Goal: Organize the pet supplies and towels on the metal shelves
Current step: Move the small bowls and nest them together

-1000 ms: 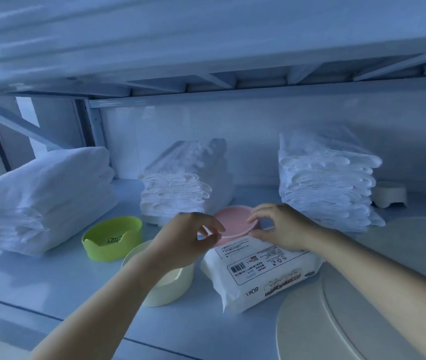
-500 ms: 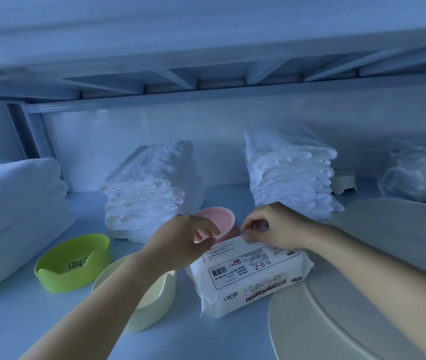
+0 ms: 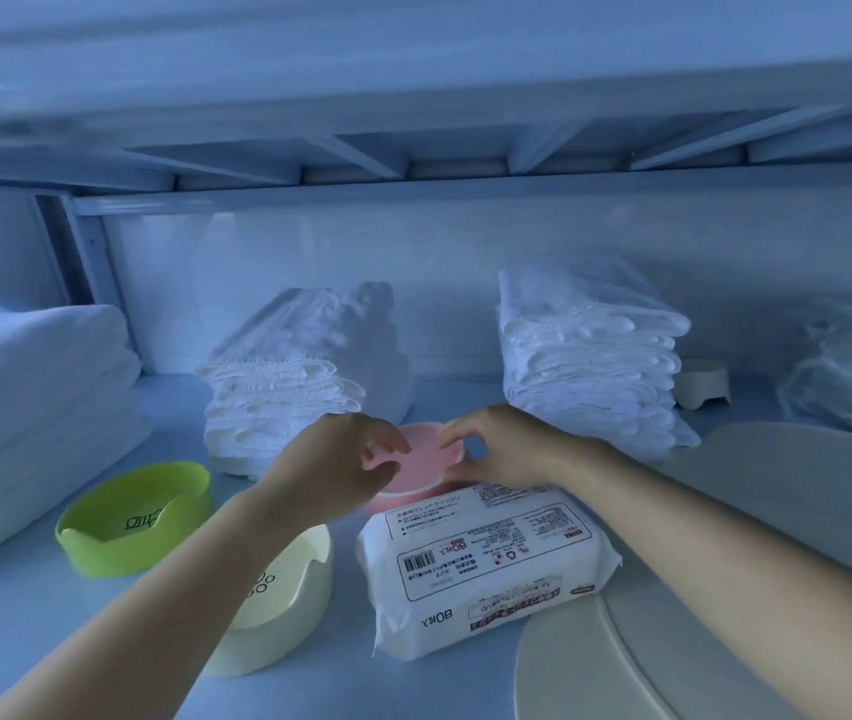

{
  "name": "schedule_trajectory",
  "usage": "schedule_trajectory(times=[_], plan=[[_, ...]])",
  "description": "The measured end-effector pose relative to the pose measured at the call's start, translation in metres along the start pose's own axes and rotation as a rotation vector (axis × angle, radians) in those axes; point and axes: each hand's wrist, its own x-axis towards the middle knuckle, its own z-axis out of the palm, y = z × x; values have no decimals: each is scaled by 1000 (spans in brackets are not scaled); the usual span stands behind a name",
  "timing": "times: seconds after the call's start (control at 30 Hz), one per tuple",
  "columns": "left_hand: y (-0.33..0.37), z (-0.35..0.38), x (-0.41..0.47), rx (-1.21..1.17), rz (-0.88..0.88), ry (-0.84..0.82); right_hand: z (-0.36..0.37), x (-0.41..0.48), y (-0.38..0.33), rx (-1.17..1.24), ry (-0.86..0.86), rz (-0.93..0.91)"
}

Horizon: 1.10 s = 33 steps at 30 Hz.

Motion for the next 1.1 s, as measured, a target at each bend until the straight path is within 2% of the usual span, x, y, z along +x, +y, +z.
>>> schedule_trajectory(times=[0.17, 0.37, 0.47, 0.6, 0.7, 0.9, 1.1], plan=[[5, -1, 7, 31, -14, 2, -5, 5, 15, -1, -32, 4], [21, 2, 26, 76, 18, -26, -9, 4, 34, -73, 94, 30], [29, 8, 39, 131, 60, -59, -13, 2, 43, -53, 99, 35], [35, 23, 57, 181, 82, -119, -14, -4, 52, -41, 60, -15], [34, 35, 66, 219, 72, -199, -11, -5, 56, -52, 102, -80], [24, 46, 67, 145, 32, -301, -10, -2, 60, -31, 128, -111], [19, 43, 67, 80, 14, -327, -11, 0, 60, -16, 144, -96]])
